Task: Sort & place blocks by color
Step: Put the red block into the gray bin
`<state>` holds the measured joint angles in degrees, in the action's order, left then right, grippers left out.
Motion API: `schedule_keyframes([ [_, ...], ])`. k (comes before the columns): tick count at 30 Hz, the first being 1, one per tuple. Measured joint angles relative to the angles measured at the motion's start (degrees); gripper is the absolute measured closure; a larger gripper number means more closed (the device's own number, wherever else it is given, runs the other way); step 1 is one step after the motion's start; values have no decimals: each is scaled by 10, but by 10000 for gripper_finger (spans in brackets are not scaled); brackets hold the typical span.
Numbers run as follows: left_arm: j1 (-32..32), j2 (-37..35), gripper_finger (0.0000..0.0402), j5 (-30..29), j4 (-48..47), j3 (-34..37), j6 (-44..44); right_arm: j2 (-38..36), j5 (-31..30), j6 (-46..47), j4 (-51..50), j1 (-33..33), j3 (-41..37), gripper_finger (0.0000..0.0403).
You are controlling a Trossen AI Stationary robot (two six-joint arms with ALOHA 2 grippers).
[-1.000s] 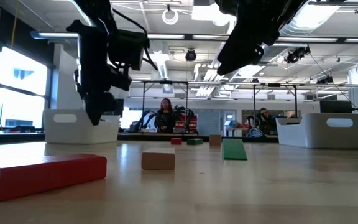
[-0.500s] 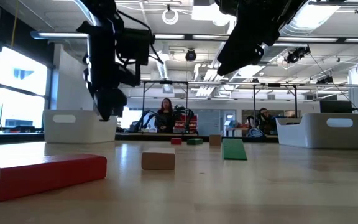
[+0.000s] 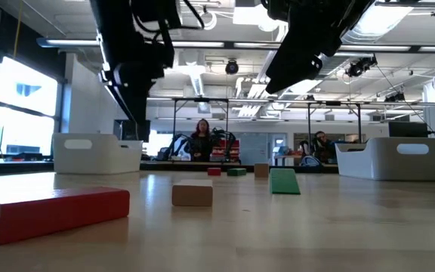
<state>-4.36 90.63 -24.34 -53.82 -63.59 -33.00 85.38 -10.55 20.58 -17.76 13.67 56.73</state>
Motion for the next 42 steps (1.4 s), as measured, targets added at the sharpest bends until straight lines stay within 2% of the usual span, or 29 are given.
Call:
schedule_keyframes([
  [4, 53, -15, 188, 19, 0, 0, -75, 0, -4, 0, 0, 0, 0, 176],
  [11, 153, -17, 188, 20, 2, 0, -212, 0, -29, 0, 0, 0, 0, 176],
  [20, 250, -17, 188, 26, 26, 0, -358, 0, -38, 3, 0, 0, 0, 176],
  [32, 332, -12, 188, -22, 165, 0, -388, 0, -38, 40, 0, 0, 0, 176],
  [42, 355, 20, 188, -44, 245, -1, -385, 0, -38, 45, -9, 0, 0, 176],
])
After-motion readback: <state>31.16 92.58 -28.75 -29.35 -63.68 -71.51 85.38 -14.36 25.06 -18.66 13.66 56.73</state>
